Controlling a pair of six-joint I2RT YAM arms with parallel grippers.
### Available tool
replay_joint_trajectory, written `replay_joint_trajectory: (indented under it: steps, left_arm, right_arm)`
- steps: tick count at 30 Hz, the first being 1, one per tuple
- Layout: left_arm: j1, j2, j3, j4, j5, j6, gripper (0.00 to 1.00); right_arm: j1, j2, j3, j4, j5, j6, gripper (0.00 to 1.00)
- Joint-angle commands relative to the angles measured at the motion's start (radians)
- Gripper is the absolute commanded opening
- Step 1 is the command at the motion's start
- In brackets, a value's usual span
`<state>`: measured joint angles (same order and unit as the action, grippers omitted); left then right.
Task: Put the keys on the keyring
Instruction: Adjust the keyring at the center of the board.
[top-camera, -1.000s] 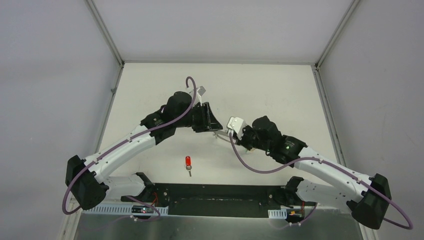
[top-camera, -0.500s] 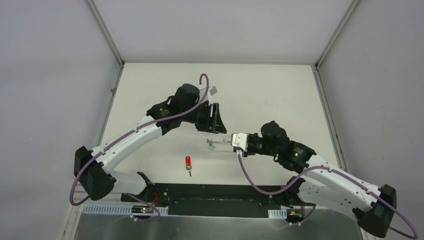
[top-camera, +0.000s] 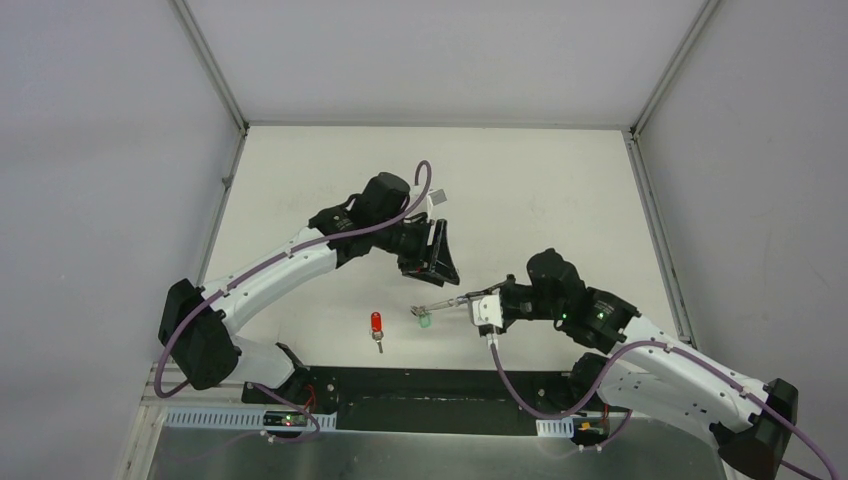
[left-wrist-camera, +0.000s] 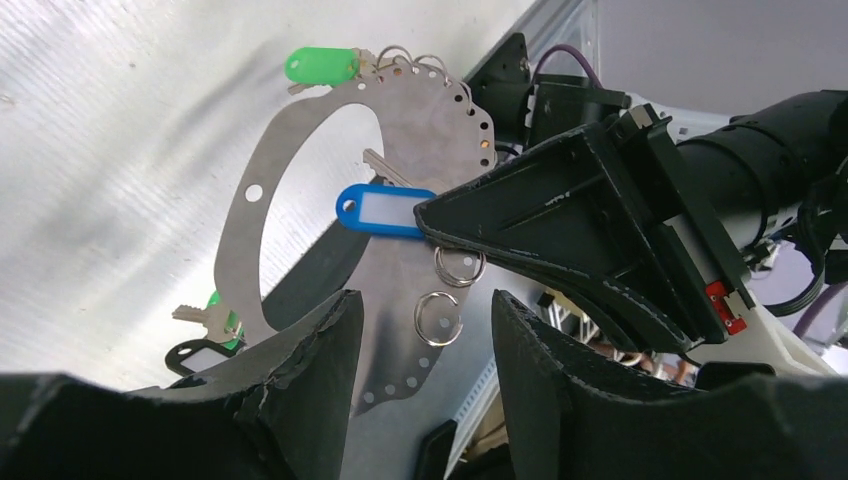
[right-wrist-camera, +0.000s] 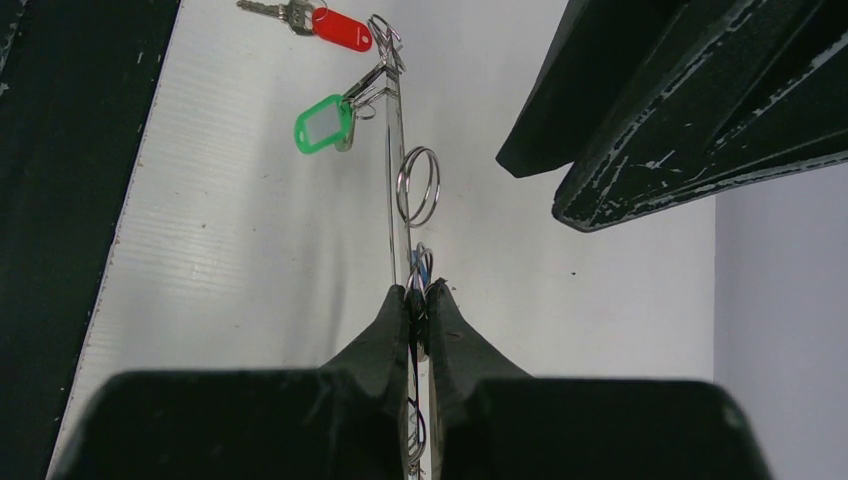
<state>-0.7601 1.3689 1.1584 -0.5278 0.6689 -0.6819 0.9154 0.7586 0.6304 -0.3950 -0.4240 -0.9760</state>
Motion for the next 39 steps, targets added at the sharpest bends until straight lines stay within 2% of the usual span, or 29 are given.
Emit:
replay_joint_trajectory:
  steps: [1, 10, 17, 24, 31, 39]
  left_arm:
    - [-0.019, 0.001, -0.031, 0.075, 0.072, -0.066, 0.52]
    - [-0.08, 0.025, -0.063, 0.115, 0.068, -0.11, 0.5]
    - [-0.09, -0.002, -0.059, 0.135, 0.028, -0.116, 0.32]
    - [-0.088, -0.032, -0.065, 0.135, 0.016, -0.132, 0.23]
    - [-0.088, -0.061, -0.066, 0.125, -0.016, -0.099, 0.22]
    - [-0.095, -0.155, -0.002, -0.029, -0.225, 0.005, 0.27]
  right_arm:
    - [0.005, -0.007, 0.014, 0.021, -0.045, -0.065, 0.0]
    - [0.005, 0.007, 0.027, 0.063, -0.008, 0.015, 0.0]
    - [0.005, 0.017, 0.026, 0.053, 0.022, 0.041, 0.0]
    - [0.006, 0.027, 0.03, 0.053, 0.063, 0.105, 0.0]
    - [0.006, 0.067, 0.068, 0.05, 0.077, 0.209, 0.0]
    - [0.006, 0.113, 0.103, 0.067, 0.111, 0.367, 0.0]
